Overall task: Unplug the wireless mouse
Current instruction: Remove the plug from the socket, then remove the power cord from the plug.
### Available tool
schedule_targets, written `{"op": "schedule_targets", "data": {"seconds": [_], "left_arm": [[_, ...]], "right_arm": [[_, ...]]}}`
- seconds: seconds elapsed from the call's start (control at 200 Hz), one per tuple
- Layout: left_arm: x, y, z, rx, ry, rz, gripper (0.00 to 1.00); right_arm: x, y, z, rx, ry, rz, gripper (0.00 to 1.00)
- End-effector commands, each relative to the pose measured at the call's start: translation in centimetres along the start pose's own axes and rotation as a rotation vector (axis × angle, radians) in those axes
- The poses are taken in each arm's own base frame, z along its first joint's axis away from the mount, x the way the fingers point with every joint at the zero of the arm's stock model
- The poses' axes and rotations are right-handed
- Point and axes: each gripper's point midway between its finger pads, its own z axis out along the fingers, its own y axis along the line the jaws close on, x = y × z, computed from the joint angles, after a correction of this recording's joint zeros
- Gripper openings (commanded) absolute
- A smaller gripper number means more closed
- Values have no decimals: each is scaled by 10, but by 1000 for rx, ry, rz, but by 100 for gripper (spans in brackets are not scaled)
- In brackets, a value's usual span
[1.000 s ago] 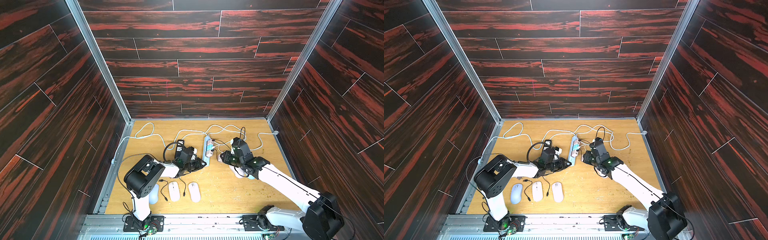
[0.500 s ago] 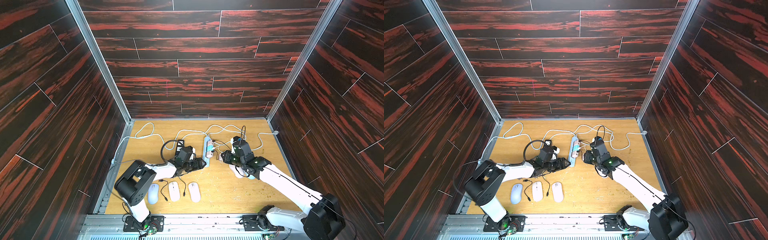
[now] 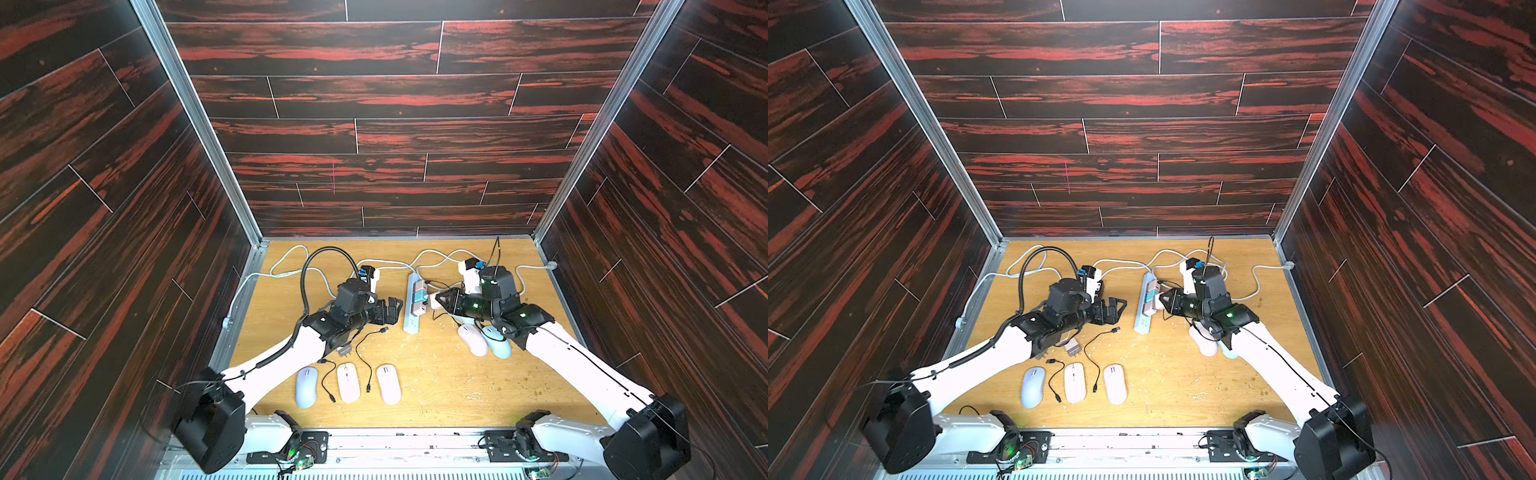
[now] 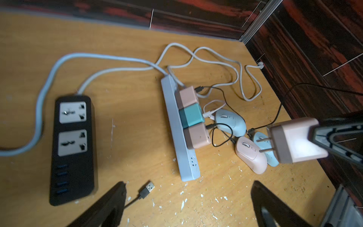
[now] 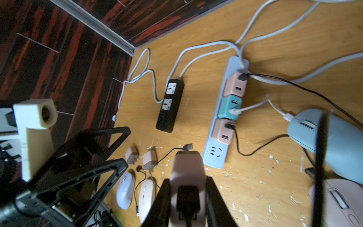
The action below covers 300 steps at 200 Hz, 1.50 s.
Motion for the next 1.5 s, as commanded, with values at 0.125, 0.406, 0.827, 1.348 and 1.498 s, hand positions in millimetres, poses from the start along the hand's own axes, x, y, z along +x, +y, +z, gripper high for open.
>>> {"op": "schedule_targets", "data": {"seconds": [0.125, 0.406, 0.827, 1.348, 1.498], "left_arm": [[-20, -52, -29, 258, -210, 458, 91], [14, -79, -34, 355, -147, 818, 100], [11, -85, -20, 339, -135, 814, 91], [2, -75, -7, 257, -127, 800, 58], [0, -75, -8, 252, -137, 799, 48]], "right_arm": [[-5, 30, -4, -101, 69, -67, 0], [16, 54, -2, -210, 189, -98, 0], [44, 79, 8, -307, 310, -141, 0], [48, 86, 9, -346, 346, -135, 0], [48, 85, 10, -344, 346, -136, 0]]}}
